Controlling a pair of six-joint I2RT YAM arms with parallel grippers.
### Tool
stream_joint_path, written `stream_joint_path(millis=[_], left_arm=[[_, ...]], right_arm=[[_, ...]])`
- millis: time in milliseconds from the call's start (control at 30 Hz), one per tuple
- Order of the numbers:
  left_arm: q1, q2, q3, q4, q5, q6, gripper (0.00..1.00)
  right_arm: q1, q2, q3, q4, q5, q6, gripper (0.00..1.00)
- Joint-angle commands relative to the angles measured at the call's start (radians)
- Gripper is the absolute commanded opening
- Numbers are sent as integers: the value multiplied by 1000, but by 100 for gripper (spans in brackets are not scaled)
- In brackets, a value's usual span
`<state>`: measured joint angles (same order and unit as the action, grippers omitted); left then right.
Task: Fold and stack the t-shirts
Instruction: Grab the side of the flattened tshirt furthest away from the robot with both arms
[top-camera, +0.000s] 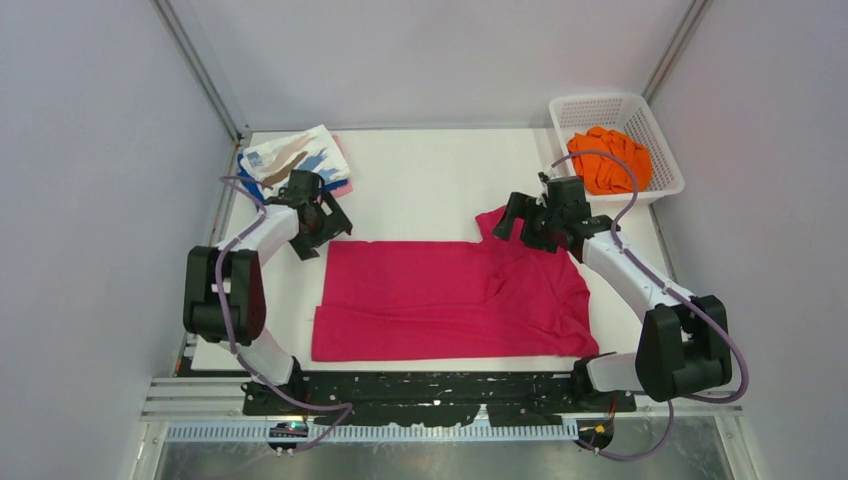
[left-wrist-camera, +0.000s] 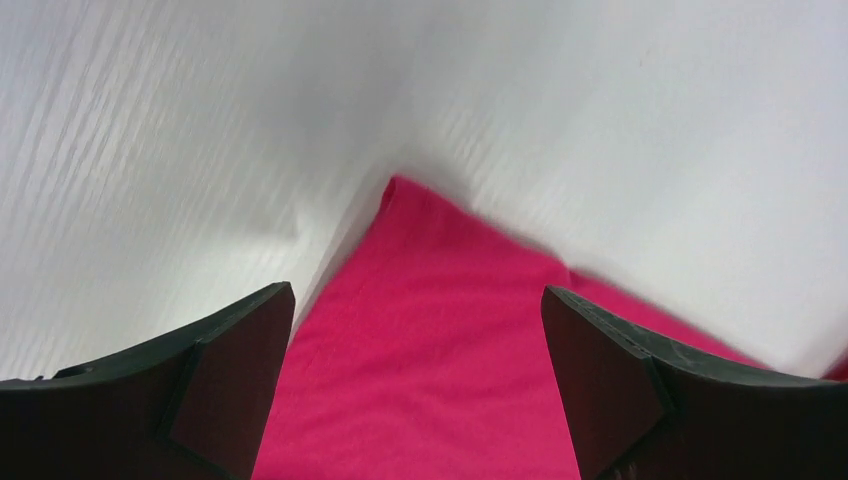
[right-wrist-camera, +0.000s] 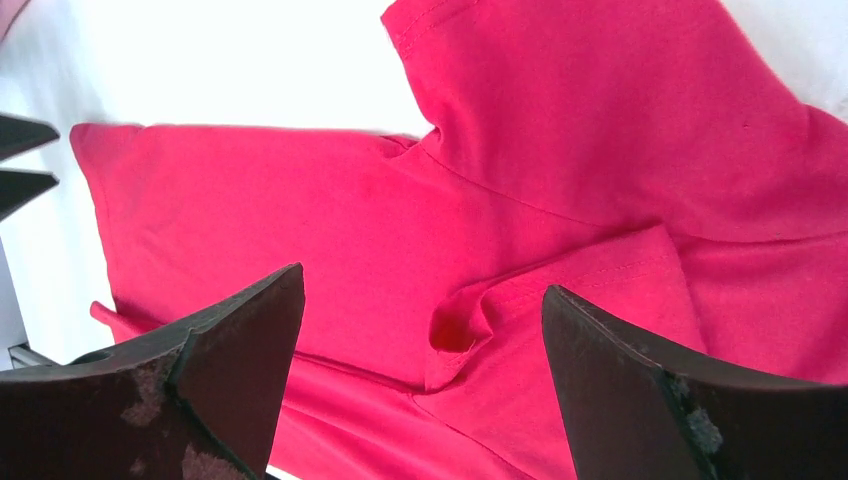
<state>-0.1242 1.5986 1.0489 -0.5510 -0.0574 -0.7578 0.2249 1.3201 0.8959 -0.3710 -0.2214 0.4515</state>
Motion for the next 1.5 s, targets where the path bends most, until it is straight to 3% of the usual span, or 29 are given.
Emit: stream_joint_path(millis=[0,233,467,700,933,1233,1433,1467], left_arm=[[28,108,87,115,53,37,99],[29,176,109,136,140,46,91],[22,167,93,95,158,52,72],[16,180,119,51,152,53,43],[-8,197,180,-63,72,74,1],[-9,135,162,-41,72,113,0],[-8,73,130,-13,86,132,0],[-9,65,125,-12,88,135,0]], right_arm=[[-4,15,33,63,-52,-6,95],[-9,-13,23,60,-7,-26,95],[-15,-15,20,57,-9,-26,95],[-32,-35,20,36,0,-42,95],[-60,-43,20,21,8,-50,96],[-63,37,85,7,58,-82,96],[-23,273,302,16,169,-96,100],[-21,308,332,10,201,-88,96]])
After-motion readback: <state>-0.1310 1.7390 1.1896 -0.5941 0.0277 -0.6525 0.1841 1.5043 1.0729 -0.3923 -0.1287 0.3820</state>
